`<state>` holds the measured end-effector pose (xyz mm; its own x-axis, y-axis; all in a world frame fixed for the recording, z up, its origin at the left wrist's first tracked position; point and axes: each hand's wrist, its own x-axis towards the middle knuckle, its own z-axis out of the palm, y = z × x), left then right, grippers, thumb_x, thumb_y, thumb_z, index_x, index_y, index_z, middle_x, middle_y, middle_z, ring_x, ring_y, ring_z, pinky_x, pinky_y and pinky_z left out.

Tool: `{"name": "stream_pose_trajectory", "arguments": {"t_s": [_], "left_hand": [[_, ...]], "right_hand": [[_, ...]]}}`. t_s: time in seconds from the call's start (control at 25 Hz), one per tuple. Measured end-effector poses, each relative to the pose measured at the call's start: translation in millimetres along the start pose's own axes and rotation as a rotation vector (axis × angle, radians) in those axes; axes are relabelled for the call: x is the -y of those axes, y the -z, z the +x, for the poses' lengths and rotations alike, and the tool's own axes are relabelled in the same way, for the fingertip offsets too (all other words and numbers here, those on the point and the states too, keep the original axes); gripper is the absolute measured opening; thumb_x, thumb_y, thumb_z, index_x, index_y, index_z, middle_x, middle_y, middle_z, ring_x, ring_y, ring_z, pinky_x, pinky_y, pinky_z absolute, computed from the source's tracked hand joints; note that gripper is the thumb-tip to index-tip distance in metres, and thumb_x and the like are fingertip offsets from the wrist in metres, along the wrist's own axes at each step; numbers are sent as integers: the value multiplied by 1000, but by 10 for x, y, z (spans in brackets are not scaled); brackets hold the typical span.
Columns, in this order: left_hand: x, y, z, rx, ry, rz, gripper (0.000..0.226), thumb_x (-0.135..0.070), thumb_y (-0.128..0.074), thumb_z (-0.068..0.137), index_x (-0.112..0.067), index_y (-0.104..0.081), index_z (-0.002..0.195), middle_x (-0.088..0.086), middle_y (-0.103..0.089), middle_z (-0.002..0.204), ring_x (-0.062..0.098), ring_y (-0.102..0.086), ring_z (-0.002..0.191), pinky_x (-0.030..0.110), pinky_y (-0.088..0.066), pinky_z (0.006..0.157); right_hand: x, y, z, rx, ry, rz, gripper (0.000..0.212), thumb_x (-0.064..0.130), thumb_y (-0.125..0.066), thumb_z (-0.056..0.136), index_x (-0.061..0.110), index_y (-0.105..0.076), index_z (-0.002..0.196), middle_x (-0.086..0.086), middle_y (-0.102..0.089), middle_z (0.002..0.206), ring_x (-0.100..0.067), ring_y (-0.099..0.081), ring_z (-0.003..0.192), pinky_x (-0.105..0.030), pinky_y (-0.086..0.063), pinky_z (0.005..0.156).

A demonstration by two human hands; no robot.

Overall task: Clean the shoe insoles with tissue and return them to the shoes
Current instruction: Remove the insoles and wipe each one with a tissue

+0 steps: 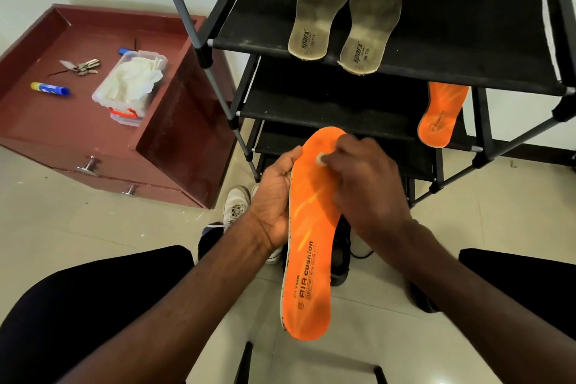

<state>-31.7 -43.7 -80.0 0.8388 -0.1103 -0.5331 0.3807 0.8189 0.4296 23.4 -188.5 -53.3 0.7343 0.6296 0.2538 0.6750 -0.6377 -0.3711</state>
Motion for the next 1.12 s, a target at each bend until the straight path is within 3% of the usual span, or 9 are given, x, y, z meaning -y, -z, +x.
{"name": "stream_pose_trajectory", "arguments": {"t_s": [0.08,0.28,0.4,0.48,0.68,0.8,0.92,1.04,1.12], "left_hand": [[27,-40,-8,-5,9,36,55,-47,-43,106,-11,-84,100,11,-77,96,25,-75,86,41,-61,85],[-29,7,-10,-18,18,-7,59,-50,-44,106,-6,-64,141,17,-64,139,31,-61,130,48,-41,118],[4,-57,-41,-32,4,45,52,-46,-43,106,-9,-80,110,13,-77,102,28,-75,90,45,-61,87],[33,-102,-48,-67,11,75,49,-46,-45,105,-9,-75,117,15,-75,105,30,-74,90,49,-62,85],[-28,-87,-80,-98,17,10,57,-48,-47,104,-6,-66,137,17,-70,130,32,-68,110,46,-50,104],[-29,-123,-88,-79,2,54,51,-46,-47,104,-6,-74,124,16,-75,109,32,-72,94,48,-56,95],[-66,-177,-115,-65,-6,94,53,-47,-49,104,-8,-64,138,23,-71,120,41,-68,96,57,-53,95],[-166,-257,-170,-1,-19,114,57,-50,-50,102,-8,-66,137,27,-68,128,44,-65,100,56,-55,91],[-228,-255,-156,7,-38,111,58,-50,-49,102,-8,-64,139,27,-63,138,46,-62,107,59,-49,98]], "right_hand": [[-87,15,86,-49,-148,-18,34,-10,-71,76,4,-77,107,-9,-65,101,-30,-59,89,-31,-42,73],[173,-26,-128,112,123,55,34,-5,-78,73,5,-77,105,-7,-65,96,-28,-59,86,-39,-50,70],[-123,27,70,-30,-82,-38,32,-8,-73,78,3,-77,108,-8,-63,98,-28,-56,87,-33,-42,72],[-144,18,98,-23,-181,-51,26,-7,-69,84,2,-76,107,-5,-58,94,-25,-55,88,-32,-39,72],[126,-40,-110,73,89,63,38,-8,-80,70,6,-78,105,-7,-65,93,-30,-60,83,-38,-51,68],[-64,14,65,-56,-61,9,29,-8,-76,76,7,-79,101,-7,-64,94,-28,-58,82,-36,-48,66],[-335,-3,180,-63,-215,-81,10,-1,-70,84,5,-77,88,-5,-56,86,-23,-53,74,-31,-35,63],[-496,-83,156,-39,-298,17,16,2,-65,85,6,-78,92,-8,-63,90,-28,-62,79,-33,-44,66],[-527,-49,159,-155,-368,128,19,11,-66,91,11,-80,104,-7,-68,96,-25,-65,84,-35,-50,70]]}}
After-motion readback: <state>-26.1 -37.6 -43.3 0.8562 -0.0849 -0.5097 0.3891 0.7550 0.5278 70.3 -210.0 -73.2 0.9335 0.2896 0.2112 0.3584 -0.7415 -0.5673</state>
